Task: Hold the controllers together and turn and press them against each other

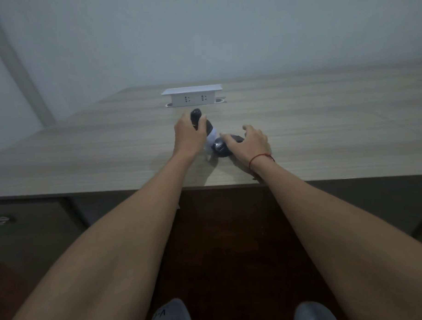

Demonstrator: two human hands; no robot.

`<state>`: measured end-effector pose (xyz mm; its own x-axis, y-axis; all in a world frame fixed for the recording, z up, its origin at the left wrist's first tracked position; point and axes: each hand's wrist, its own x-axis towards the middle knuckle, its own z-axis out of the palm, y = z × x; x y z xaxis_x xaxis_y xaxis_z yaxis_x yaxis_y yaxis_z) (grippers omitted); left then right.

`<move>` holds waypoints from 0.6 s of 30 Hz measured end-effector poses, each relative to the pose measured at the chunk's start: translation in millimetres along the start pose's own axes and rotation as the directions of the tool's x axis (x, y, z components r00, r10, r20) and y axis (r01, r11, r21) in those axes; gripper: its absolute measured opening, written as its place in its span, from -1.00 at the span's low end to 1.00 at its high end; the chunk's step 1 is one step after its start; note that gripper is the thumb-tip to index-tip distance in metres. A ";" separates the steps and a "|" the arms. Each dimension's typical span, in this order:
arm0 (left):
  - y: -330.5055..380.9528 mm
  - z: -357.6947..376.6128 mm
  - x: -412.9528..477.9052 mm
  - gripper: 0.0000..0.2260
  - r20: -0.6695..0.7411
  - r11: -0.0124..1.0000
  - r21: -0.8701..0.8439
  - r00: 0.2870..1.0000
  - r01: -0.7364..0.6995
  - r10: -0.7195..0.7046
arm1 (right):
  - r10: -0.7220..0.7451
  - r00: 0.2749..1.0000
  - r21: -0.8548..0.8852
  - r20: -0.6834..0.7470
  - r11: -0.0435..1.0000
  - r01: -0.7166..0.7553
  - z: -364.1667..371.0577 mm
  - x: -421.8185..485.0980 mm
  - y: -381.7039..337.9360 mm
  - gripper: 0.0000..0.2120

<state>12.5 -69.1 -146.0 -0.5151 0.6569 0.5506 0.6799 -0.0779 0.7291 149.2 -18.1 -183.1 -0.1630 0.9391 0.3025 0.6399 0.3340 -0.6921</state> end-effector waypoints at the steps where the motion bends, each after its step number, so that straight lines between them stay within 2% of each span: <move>1: -1.3 1.4 -0.4 -0.75 0.034 1.000 0.014 0.999 -0.004 0.004 | -0.015 1.000 -0.042 0.020 0.999 0.016 0.6 -0.2 -0.6 -0.15; 3: -6.9 3.2 -1.1 -0.76 0.088 0.998 0.069 0.996 -0.009 0.003 | -0.038 0.997 -0.105 0.061 0.993 0.044 1.2 1.1 -1.7 -0.14; 5: -10.3 1.9 0.7 -0.77 0.094 0.996 0.090 0.996 -0.016 0.008 | -0.056 0.994 -0.098 0.089 0.993 0.064 1.2 1.6 -2.0 -0.19; 10: -5.5 2.1 4.0 -0.76 0.042 1.000 -0.021 0.999 0.018 -0.018 | -0.081 0.988 0.100 0.135 0.993 0.068 -0.9 -1.7 -2.9 -0.35; 14: -17.9 3.6 -1.1 -0.76 0.062 0.989 0.071 0.989 0.129 -0.134 | -0.080 0.978 0.192 0.191 0.980 0.042 -1.2 -3.7 -3.7 -0.06; 18: -9.5 -2.3 1.6 -0.74 -0.087 0.995 -0.058 0.993 0.076 -0.081 | -0.110 0.966 0.185 0.232 0.981 0.067 -2.4 -1.8 -3.9 -0.04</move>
<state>4.0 -69.0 -151.1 -0.6119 0.5933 0.5230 0.6075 -0.0709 0.7912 148.7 -21.4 -179.4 -0.4021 0.8898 0.2160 0.4778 0.4051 -0.7794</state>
